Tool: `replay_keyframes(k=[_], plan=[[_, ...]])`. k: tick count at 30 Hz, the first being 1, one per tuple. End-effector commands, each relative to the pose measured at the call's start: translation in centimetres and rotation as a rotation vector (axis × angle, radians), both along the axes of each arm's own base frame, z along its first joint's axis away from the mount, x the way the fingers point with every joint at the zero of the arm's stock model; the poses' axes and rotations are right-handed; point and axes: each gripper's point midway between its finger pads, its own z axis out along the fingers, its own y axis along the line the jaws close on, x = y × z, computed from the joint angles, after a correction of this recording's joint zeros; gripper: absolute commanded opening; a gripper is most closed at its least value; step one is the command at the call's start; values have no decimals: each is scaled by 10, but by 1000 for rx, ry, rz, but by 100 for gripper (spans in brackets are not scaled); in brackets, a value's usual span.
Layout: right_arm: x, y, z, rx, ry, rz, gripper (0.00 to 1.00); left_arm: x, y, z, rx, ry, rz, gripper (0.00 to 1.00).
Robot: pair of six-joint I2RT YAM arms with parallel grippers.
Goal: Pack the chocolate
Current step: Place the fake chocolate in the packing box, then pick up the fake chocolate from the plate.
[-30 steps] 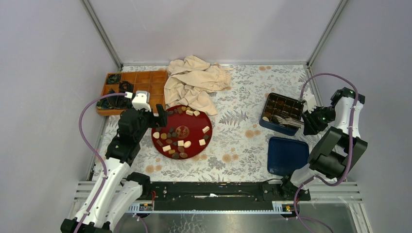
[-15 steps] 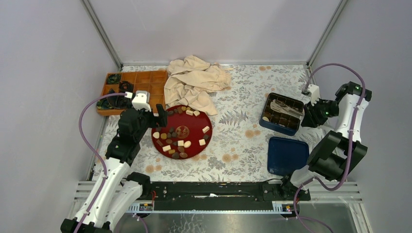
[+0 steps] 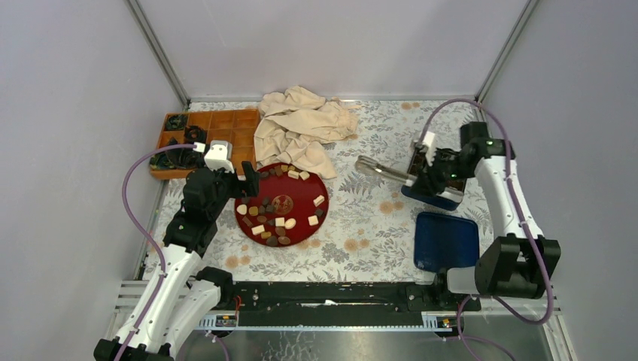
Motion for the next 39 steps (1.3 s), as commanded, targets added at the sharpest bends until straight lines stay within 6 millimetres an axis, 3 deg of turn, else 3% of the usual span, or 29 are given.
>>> replay_keyframes(k=[1,7,15,21,39], plan=[[3,57,14,76,-47,63,38,5,1,11,-5,-55,2,98],[-1,108,5,17,-30,193,39,5,2,11,-3,-55,5,98],[-9,155,-14,-88,-22,326,39,4,2,13,-4,-63,7,98],[-14,173,-26,-151,-14,373,39,5,2,12,-4,-58,4,98],[-11,211,-34,-256,-70,424,39,6,8,7,17,-43,39,98]])
